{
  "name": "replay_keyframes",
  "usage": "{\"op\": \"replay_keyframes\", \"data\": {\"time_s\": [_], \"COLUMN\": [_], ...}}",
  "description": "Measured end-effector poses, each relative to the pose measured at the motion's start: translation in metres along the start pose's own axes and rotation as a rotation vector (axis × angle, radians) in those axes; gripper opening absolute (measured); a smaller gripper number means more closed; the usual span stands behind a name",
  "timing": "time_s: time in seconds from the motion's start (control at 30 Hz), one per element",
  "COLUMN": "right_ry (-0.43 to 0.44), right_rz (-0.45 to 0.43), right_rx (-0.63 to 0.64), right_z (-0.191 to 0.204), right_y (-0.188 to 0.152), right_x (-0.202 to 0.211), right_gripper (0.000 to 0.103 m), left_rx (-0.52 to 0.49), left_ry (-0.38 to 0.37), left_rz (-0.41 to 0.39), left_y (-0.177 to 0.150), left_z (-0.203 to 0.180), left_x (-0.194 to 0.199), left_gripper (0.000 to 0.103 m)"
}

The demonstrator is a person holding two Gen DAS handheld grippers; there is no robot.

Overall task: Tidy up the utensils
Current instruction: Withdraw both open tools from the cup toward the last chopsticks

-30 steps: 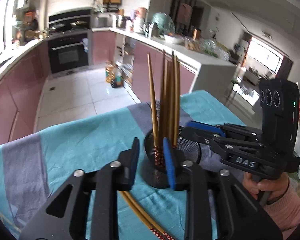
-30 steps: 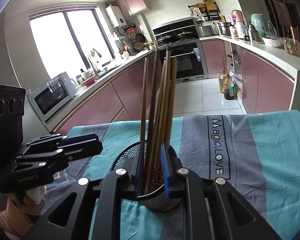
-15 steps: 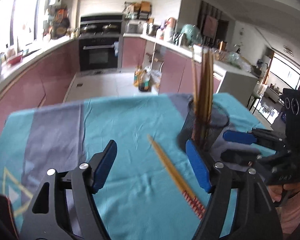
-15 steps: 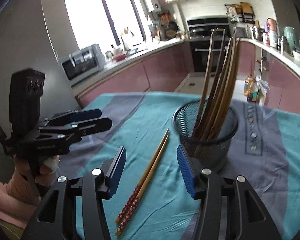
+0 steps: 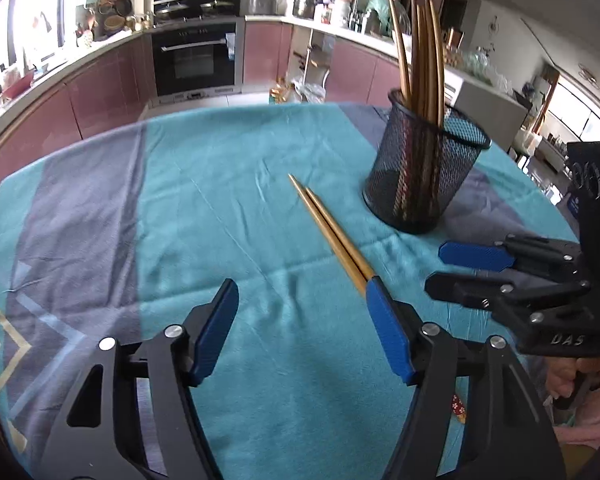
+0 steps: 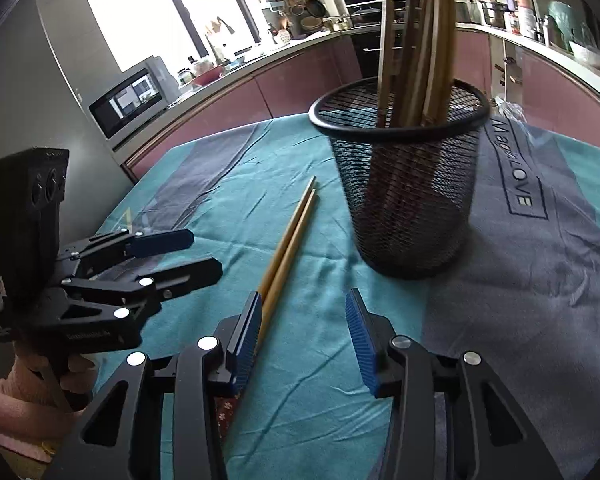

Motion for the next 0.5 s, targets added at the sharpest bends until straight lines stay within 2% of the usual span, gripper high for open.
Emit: {"op": "replay_keyframes", "data": {"time_s": [0.17,0.47,0.5], "right_ry": [-0.003,0.008,0.009], "right_rz": [-0.017,-0.017,-0.016], "right_rx": [-0.023,-0.037,-0.037], "right_z": [-0.009,-0.014,-0.014], "right_y": [-0.002,-0.003,-0.003], "right_x": [0.009,0.006,0.006], "right_gripper": [0.042,0.042,0.042], "left_rx": [-0.039,-0.061,-0.061], "left_ry": [-0.017,0.002,0.001], "left_rz": [0.026,0.057,0.058], "left_y": [-0.003,-0.006,-0.006], "left_z": [-0.018,-0.032,-0.032], "left_x": [-0.012,-0.027,-0.025], "left_gripper": [0.064,0.056,0.053]}}
Point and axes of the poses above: each gripper's, at about its wrist camera, not at the fingertips, and x roughly against the way its jaws point, z to its left, y to its top, the point moved 8 cm from there along -x, roughly the way its jaws point, and after that the axes turned 15 degrees about y, right-handed, at the moved point
